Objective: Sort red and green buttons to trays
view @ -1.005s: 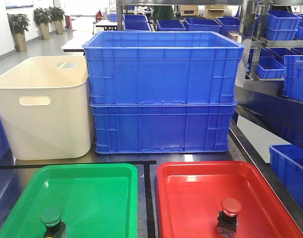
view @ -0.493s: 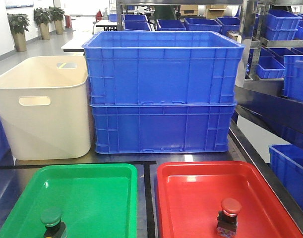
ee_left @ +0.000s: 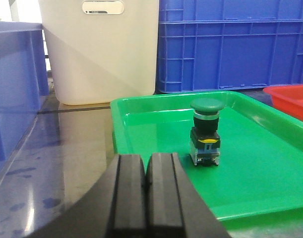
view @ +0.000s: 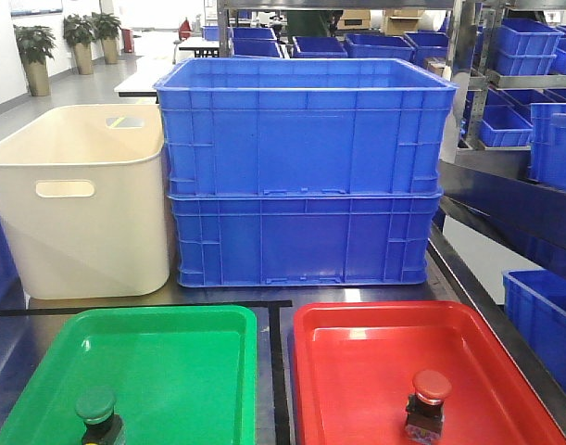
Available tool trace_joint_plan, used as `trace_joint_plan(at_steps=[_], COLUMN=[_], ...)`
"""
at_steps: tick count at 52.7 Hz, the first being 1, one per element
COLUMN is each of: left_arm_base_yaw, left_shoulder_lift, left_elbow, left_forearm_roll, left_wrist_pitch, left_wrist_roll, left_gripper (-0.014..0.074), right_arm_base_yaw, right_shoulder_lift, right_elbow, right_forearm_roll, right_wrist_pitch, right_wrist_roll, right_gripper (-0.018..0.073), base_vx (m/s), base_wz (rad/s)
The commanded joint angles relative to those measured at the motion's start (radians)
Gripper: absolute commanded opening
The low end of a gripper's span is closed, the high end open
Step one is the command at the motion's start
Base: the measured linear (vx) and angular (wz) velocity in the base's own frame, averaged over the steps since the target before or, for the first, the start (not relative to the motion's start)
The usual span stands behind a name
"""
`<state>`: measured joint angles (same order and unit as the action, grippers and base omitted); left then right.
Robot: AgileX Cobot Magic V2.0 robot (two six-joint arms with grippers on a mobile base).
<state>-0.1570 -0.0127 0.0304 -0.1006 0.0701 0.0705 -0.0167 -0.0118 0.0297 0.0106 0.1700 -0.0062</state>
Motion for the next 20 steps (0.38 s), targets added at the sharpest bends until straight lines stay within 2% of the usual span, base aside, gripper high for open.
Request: trace_joint_plan(at_steps=[1, 20], left_arm_base_yaw=[0.000, 0.000], left_shoulder_lift=[-0.012, -0.012], left_elbow=[0.005, 0.005], left_forearm_roll=[-0.001, -0.001], left_wrist_pitch=[-0.080, -0.080], left_wrist_roll=[-0.006, -0.006], left_gripper=[-0.0006, -0.0006], right_arm_base_yaw=[-0.005, -0.005], right_shoulder_lift=[-0.010, -0.010], right_elbow=[0.007, 0.007], right_forearm_roll=[-0.011, -0.011], right_wrist_pitch=[-0.079, -0.079], right_wrist_roll=[0.000, 0.000], right_gripper=[-0.0013, -0.0013], base_vx=[0.00, 0.00], base_wz=[0.00, 0.00])
